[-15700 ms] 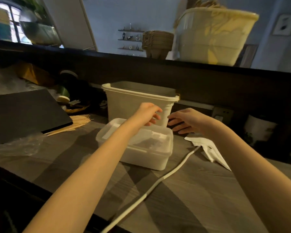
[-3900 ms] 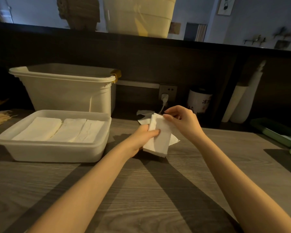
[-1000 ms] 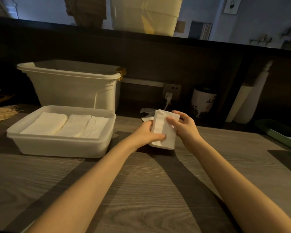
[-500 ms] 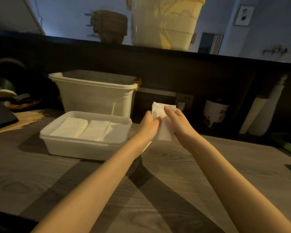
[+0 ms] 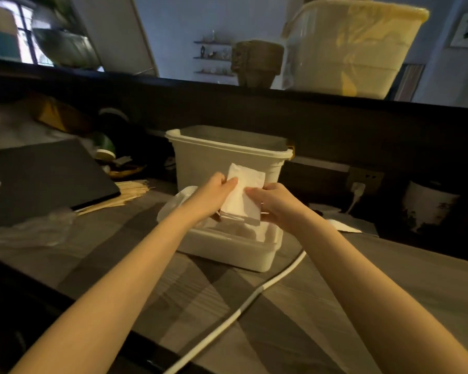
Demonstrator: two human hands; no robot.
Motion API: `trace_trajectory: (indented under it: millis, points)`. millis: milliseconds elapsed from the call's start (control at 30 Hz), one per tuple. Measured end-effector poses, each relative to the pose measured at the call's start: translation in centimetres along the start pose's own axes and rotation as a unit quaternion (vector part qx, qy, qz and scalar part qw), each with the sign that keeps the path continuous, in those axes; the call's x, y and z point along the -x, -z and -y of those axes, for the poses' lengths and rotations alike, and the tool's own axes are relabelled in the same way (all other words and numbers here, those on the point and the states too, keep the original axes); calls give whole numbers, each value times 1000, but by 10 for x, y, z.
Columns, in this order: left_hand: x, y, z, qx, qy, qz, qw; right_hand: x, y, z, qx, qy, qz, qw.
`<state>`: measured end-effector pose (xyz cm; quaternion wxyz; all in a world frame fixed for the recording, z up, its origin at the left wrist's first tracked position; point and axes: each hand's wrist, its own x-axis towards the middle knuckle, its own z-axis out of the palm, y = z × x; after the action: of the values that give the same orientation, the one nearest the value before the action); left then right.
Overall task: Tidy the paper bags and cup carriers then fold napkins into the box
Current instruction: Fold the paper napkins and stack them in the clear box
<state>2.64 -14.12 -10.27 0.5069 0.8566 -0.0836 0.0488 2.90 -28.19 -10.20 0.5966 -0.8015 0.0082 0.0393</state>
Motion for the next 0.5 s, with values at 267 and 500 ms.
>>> trace_trajectory:
  millis: [267,500]
  points:
    - [-1,57,50,135,46,-185,972,-27,-52,8,-63,-74,44,994]
    - [8,76,69,213,50,-204,954,-37,-92,16,-5,-72,51,996]
